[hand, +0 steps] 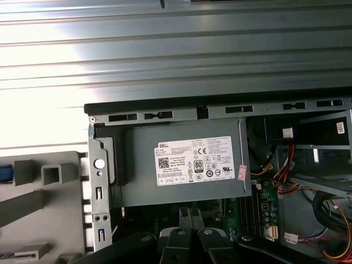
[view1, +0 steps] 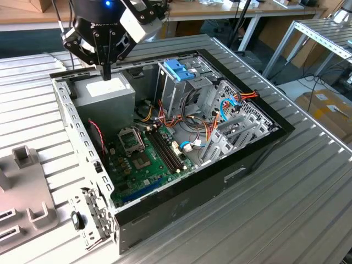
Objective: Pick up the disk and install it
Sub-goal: 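Reach for the disk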
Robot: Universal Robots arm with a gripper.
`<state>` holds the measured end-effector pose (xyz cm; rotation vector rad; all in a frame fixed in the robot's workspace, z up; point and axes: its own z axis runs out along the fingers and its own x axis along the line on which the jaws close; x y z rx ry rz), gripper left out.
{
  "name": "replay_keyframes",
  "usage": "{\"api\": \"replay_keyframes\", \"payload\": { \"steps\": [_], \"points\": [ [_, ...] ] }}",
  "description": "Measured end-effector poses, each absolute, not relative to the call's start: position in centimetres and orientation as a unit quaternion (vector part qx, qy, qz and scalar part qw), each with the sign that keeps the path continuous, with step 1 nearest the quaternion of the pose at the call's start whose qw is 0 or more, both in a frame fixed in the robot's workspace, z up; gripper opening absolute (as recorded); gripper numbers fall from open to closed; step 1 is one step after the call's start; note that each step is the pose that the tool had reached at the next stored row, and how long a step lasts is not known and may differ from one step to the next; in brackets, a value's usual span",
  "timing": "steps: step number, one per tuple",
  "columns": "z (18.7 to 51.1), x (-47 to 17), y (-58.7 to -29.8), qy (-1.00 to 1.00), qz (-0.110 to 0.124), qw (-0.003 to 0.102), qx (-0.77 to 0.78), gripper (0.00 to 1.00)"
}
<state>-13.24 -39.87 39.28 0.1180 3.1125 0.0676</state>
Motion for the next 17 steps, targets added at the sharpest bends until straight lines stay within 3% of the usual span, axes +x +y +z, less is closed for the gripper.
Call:
{"api": "replay_keyframes", "payload": {
  "steps": [17],
  "points": [
    [39.27, -13.66, -39.82, 0.999, 0.022, 0.013, 0.038, 0.11]
  ]
}}
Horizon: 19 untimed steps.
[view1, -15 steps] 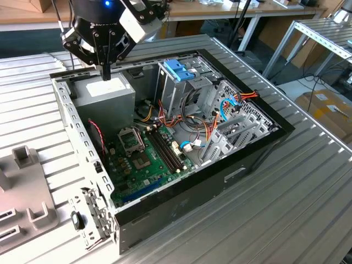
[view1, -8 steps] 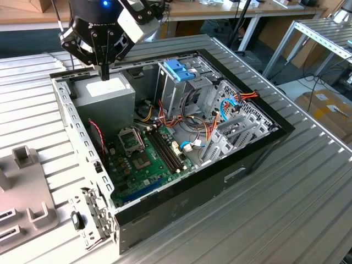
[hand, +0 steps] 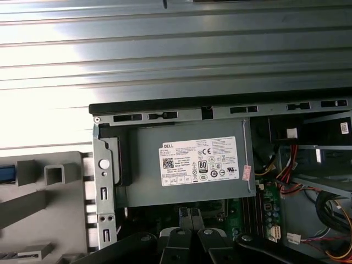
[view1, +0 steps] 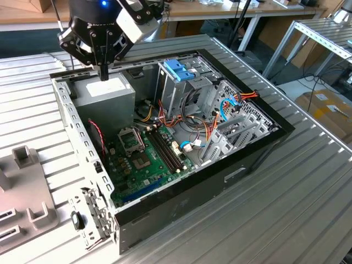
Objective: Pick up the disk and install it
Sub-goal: 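Reach for the disk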
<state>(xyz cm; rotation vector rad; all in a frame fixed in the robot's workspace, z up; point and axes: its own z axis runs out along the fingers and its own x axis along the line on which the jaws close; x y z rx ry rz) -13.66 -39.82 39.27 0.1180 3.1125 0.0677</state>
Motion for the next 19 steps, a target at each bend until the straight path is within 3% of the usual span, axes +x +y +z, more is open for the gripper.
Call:
{"api": "replay_keyframes", "payload": {
  "steps": [19],
  "points": [
    [39.27, -14.09, -39.82, 0.999, 0.022, 0.013, 0.038, 0.11]
  ]
}}
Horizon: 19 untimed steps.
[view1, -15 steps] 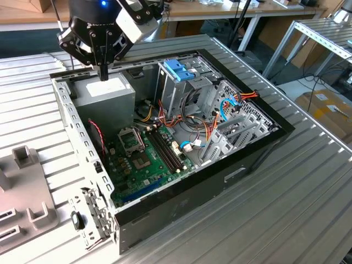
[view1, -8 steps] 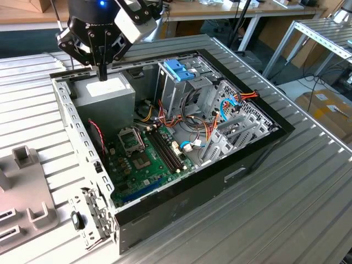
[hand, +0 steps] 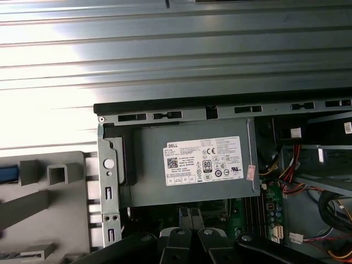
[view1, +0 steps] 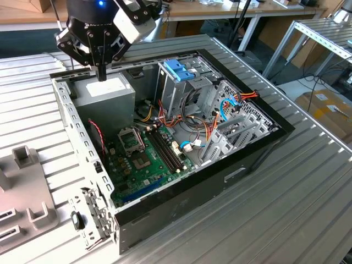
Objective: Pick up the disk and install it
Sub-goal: 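Reach for the disk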
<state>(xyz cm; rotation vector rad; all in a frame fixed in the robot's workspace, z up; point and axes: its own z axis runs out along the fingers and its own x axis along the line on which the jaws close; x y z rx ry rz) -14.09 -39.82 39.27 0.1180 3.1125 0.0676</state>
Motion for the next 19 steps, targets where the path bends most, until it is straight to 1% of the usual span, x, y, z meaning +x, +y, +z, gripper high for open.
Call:
{"api": "replay_keyframes", "payload": {
  "steps": [19],
  "points": [
    [39.2, -15.3, -39.8, 0.999, 0.022, 0.013, 0.038, 0.11]
  ]
}}
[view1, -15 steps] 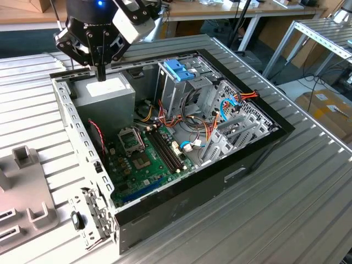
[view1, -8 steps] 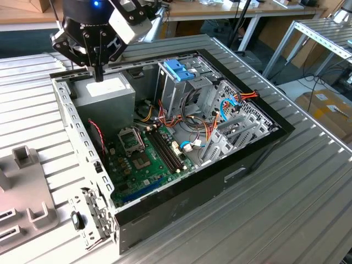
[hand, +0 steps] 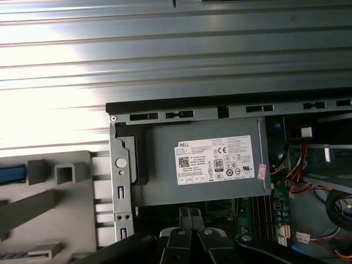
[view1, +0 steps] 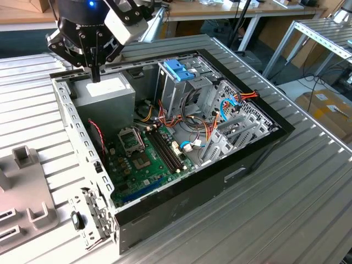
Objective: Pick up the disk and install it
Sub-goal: 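Reach for the disk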
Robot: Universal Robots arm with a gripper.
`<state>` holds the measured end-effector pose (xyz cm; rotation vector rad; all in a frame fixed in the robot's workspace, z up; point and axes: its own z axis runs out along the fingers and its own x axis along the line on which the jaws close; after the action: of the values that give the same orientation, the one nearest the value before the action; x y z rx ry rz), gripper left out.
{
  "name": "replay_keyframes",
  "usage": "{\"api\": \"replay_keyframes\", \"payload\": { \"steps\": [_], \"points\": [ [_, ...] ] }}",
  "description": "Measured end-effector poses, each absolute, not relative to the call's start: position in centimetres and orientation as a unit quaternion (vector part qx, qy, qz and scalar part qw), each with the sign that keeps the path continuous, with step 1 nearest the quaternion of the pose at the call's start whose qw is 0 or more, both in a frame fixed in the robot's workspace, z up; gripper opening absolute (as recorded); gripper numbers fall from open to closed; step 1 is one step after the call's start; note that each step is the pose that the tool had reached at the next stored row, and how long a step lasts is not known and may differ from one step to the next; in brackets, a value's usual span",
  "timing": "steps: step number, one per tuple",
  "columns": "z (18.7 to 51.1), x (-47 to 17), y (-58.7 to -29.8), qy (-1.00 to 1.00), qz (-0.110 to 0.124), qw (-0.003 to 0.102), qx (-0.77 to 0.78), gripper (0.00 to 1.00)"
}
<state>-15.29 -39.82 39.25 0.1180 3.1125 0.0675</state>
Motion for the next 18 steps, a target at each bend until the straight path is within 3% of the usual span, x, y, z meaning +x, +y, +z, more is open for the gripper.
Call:
{"api": "replay_keyframes", "payload": {
  "steps": [18],
  "points": [
    [39.2, -17.0, -39.8, 0.999, 0.022, 0.013, 0.038, 0.11]
  ]
}}
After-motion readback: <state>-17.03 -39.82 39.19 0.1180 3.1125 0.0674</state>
